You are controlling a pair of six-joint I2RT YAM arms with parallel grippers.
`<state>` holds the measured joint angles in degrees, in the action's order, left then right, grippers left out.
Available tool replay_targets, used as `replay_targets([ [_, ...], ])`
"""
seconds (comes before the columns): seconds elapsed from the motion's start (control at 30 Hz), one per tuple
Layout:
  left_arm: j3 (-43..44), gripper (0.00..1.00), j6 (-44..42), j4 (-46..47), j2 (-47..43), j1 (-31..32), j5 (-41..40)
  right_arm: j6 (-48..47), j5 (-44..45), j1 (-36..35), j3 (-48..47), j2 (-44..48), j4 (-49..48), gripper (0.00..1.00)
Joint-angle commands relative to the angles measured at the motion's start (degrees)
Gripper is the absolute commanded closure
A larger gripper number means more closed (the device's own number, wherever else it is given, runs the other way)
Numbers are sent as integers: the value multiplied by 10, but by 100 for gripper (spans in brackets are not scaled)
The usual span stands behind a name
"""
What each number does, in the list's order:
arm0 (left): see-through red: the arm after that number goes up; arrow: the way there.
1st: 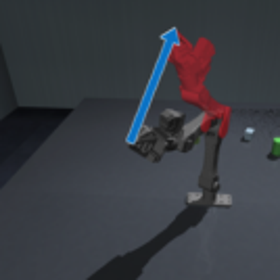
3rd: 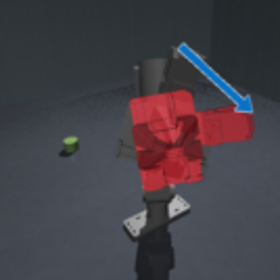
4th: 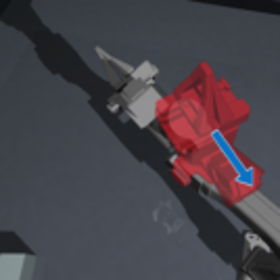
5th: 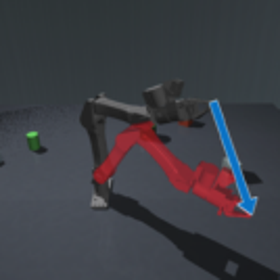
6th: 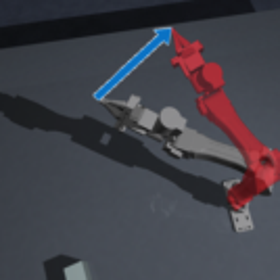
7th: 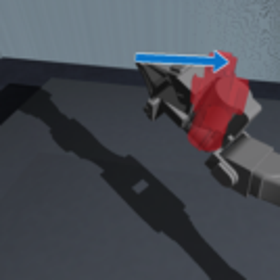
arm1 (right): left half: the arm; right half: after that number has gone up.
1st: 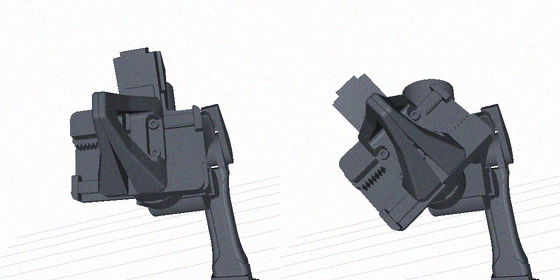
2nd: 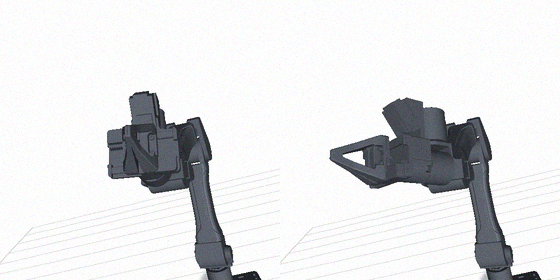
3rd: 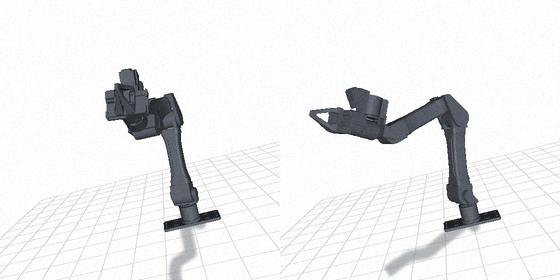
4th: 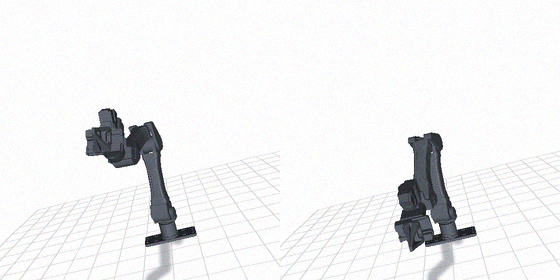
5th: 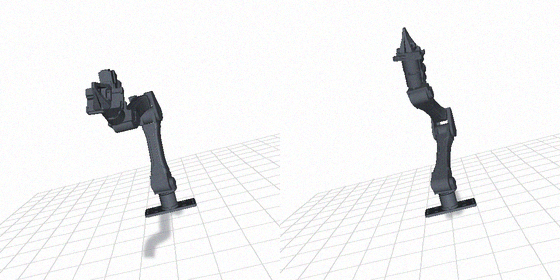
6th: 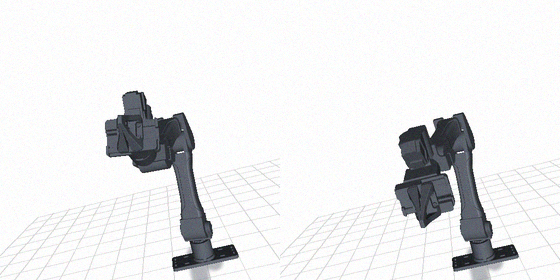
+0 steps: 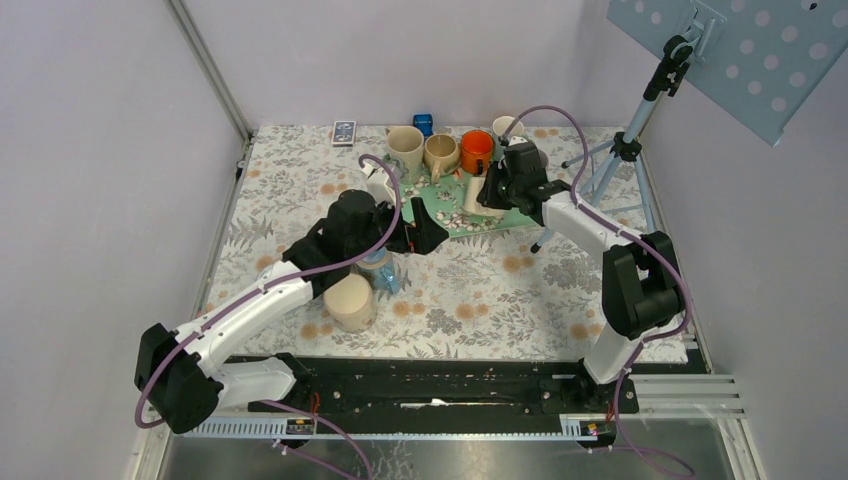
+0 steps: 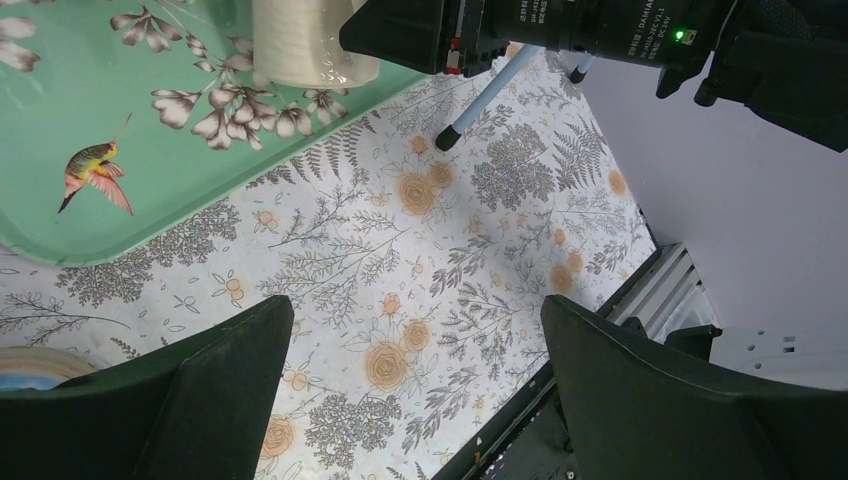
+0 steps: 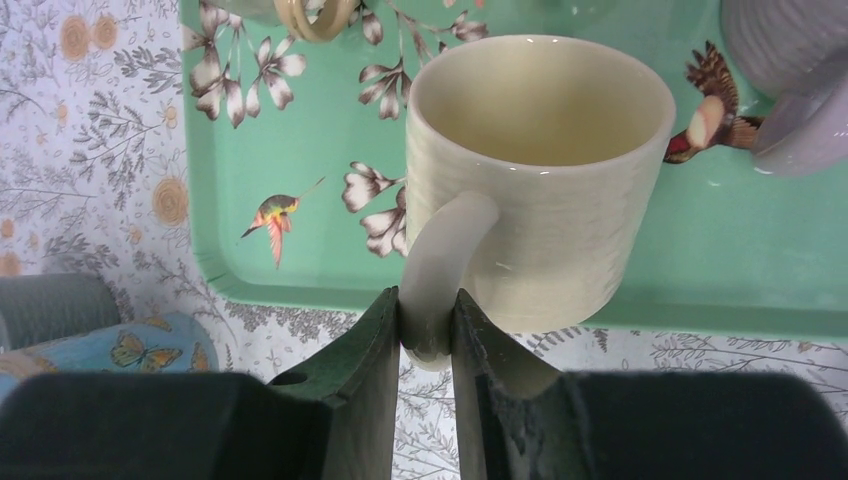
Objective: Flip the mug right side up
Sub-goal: Place the cup on the tray.
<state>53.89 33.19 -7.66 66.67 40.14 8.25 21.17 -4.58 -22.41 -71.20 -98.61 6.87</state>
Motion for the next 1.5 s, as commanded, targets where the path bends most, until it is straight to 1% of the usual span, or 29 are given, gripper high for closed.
replay_targets([
  [0.0,4,1,-12,10,-15,-3,-12,-26,31,-5,15,-1,-54,100],
  [0.23,6,1,-9,10,-6,-6,-5,-26,40,-11,53,-9,-63,100],
  [0.3,7,1,-9,10,-5,-7,-4,-22,42,-11,62,-10,-82,100],
  [0.4,7,1,-8,10,-5,-9,-4,-20,43,-11,63,-18,-79,100],
  [0.53,9,1,-7,8,-2,-9,-3,-22,39,-11,51,-35,-72,94],
  [0.63,11,1,-7,5,-2,-10,-3,-27,40,-11,35,-51,-48,92],
  [0.8,15,1,-6,-1,-4,-11,-4,-33,42,-11,16,-72,-31,84],
  [0.93,16,1,-4,-7,-7,-11,-6,-46,57,-10,4,-82,-29,82],
  [1.17,13,1,2,-12,-18,-10,-10,-78,48,-10,-26,-109,-28,80],
  [1.4,12,1,4,-18,-28,-10,-11,-96,55,-7,-50,-129,-15,73],
  [1.47,11,1,5,-18,-29,-10,-11,-98,54,-5,-52,-132,-17,69],
])
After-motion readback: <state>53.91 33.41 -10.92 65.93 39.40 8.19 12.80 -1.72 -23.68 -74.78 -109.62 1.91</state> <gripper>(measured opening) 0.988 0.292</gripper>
